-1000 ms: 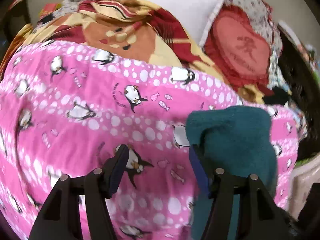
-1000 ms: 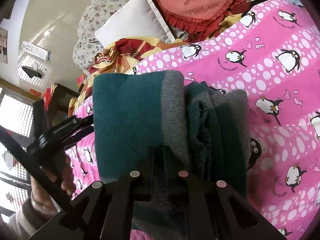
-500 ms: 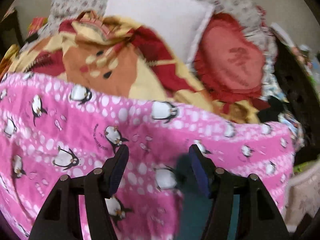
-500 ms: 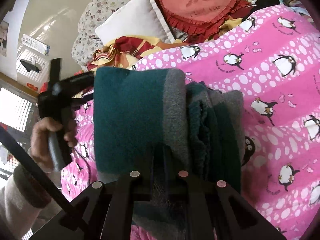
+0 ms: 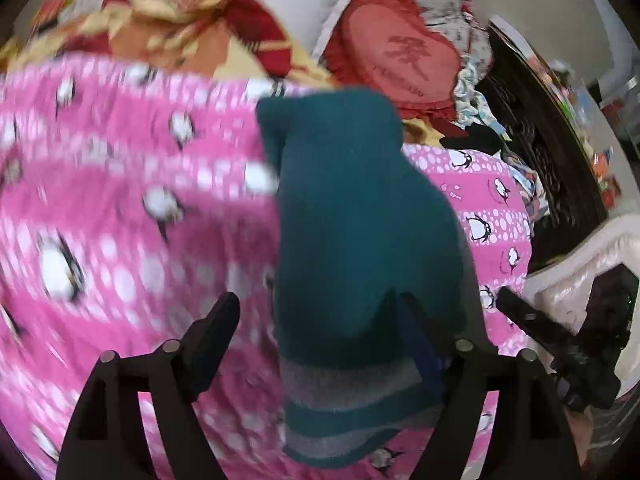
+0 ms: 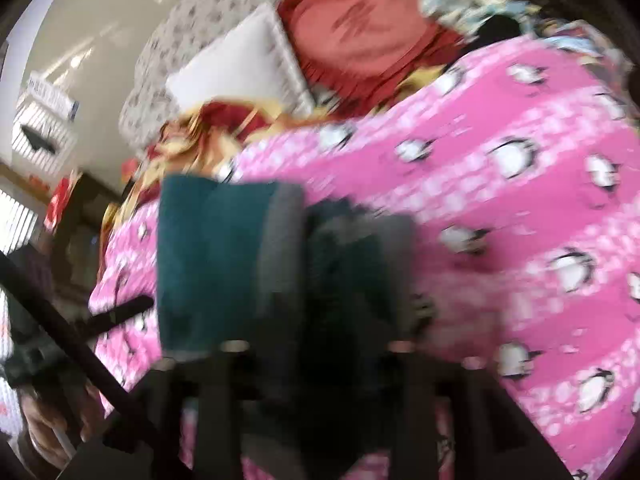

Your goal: Fold small clothes

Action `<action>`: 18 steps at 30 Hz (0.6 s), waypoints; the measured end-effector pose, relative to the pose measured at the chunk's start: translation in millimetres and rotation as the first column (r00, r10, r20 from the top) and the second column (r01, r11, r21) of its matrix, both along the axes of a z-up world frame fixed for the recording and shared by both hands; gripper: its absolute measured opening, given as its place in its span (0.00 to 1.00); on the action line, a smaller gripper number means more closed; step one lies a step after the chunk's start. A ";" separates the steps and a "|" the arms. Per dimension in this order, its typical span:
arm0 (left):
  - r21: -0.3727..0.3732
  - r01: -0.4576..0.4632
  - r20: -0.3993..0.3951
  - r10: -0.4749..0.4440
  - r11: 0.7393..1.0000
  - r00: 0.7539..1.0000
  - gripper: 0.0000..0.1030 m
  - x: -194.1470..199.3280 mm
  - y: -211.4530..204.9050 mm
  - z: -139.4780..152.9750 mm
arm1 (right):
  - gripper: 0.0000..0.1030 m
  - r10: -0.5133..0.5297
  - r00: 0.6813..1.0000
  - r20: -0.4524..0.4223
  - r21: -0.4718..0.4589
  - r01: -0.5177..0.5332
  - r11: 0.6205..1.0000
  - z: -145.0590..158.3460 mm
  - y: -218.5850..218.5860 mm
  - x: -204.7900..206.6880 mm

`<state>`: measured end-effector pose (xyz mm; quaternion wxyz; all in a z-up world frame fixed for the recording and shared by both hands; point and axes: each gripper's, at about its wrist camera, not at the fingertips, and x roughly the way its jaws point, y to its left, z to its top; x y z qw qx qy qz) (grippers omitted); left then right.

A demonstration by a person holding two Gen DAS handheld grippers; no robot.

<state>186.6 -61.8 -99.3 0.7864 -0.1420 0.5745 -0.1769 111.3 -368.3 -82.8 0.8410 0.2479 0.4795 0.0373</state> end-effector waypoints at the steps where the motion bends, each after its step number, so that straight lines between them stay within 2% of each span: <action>1: -0.013 -0.004 -0.007 0.004 1.000 1.000 0.81 -1.4 0.3 -3.5 | 0.81 -0.016 1.000 0.011 0.025 0.016 1.000 -1.6 -7.4 -1.8; 3: -0.054 -0.017 -0.020 0.016 0.998 1.000 0.85 -4.2 0.1 -14.3 | 0.81 -0.015 1.000 0.017 0.089 0.013 0.996 -11.3 -20.5 -0.3; 6: -0.125 -0.028 -0.049 0.022 0.992 0.999 0.88 -2.5 -3.2 -26.4 | 0.81 0.018 1.000 -0.011 0.127 -0.016 0.992 -26.8 -21.2 6.9; 9: -0.145 -0.029 -0.065 0.020 0.989 0.998 0.92 0.0 -8.3 -36.2 | 0.81 0.031 0.999 -0.035 0.214 -0.023 0.977 -44.2 -19.3 15.3; 12: -0.149 -0.005 -0.034 0.000 0.989 0.999 0.99 -1.3 -14.2 -38.8 | 0.86 0.009 1.000 -0.023 0.292 -0.002 0.956 -53.5 -19.0 19.6; 15: -0.081 0.052 0.026 -0.050 0.995 0.998 1.00 -7.6 -28.2 -37.2 | 0.91 -0.003 1.000 -0.029 0.344 0.012 0.939 -55.5 -15.9 27.2; 18: -0.070 0.080 0.041 -0.077 0.994 0.996 1.00 -9.1 -31.4 -36.6 | 0.94 -0.014 0.999 -0.032 0.377 0.025 0.926 -56.4 -11.1 34.9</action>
